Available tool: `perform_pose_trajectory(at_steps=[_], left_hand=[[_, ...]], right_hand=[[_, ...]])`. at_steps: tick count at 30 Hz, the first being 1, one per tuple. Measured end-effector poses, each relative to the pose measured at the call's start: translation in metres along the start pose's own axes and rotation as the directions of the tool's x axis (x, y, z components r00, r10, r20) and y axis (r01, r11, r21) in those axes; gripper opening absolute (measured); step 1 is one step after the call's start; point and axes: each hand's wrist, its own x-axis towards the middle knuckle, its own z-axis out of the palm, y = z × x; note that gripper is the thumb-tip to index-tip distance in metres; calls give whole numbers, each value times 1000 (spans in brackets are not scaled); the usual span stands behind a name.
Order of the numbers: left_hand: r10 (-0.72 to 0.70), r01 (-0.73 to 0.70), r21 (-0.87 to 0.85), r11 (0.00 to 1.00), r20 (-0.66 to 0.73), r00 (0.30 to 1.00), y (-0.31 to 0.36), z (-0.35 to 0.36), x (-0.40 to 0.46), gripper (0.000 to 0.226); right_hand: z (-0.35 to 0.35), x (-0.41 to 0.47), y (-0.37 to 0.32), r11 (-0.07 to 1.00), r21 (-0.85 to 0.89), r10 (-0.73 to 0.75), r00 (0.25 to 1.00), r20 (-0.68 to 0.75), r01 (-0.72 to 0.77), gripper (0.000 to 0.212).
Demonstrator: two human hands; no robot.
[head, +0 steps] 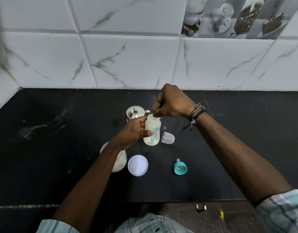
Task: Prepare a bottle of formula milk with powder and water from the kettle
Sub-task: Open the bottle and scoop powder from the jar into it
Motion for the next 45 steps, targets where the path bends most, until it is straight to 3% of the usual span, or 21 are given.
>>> perform_pose_trajectory(at_steps=[7,30,34,39,42,45], left_hand=[[13,-13,18,1000,7,1000,0,0,0,51],[39,-32,93,995,-76,996,-6,-13,-7,50],[44,-36,79,996,-110,993,-7,-16,-9,51],[113,-101,60,993,-248,962,-7,-38,-18,60],[154,-140,67,988,-333,930,-4,-57,-26,67],[184,-186,32,982,-391,902,1,-71,-37,89]], right_hand=[[1,-2,1,1000,-10,-5,999,-31,5,8],[-24,-6,10,946,324,74,985,-153,-20,8],[-26,-5,7,892,451,128,977,-171,-38,9],[-26,-3,1,724,685,199,975,-102,-76,13],[-16,2,-5,672,727,222,975,-18,-140,12],[4,4,-18,659,730,219,975,45,-181,11]])
